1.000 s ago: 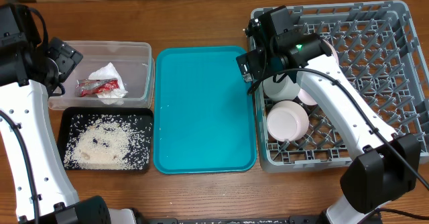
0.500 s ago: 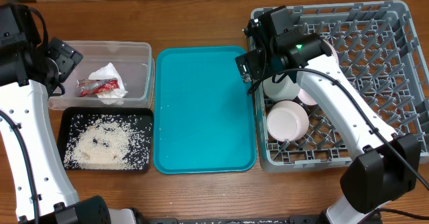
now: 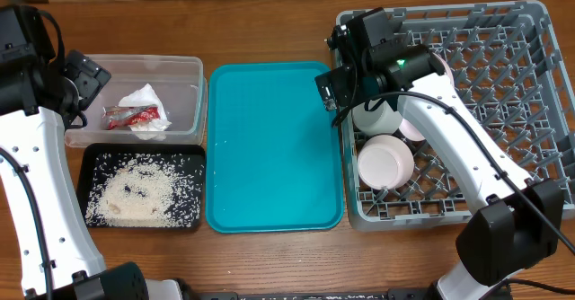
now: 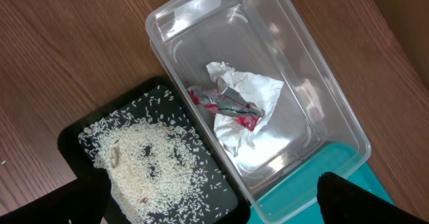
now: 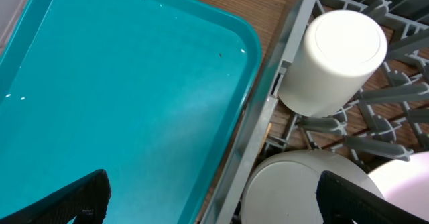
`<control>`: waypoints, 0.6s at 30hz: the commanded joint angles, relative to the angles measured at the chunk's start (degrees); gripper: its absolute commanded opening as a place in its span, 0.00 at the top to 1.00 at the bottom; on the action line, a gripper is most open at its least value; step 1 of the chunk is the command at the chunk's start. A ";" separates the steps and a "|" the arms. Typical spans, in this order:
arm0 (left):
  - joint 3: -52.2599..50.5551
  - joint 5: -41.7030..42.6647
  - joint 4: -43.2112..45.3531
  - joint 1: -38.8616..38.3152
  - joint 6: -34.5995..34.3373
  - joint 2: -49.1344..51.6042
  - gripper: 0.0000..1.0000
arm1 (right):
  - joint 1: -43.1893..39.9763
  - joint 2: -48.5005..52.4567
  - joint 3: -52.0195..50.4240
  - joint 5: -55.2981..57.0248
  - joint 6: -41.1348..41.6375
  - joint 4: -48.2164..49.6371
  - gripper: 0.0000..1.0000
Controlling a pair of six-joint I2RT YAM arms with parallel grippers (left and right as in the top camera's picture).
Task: Sort waste into correct bins and load items into the dishwasher
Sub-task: 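Lower the pink plate upright into the rack's back slots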
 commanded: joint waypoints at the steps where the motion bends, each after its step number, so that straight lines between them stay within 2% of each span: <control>1: 0.42 -0.79 -0.04 0.26 -0.52 0.09 0.00 | -0.13 -1.40 0.92 -0.22 0.24 0.17 0.00; 5: 0.42 -0.79 -0.02 0.26 -0.55 0.09 0.00 | -0.13 -5.14 0.92 -0.22 0.22 0.17 0.00; 18: 0.42 -0.79 -0.02 0.24 -0.52 0.09 0.00 | -1.22 -33.18 0.92 1.25 -0.35 0.57 0.00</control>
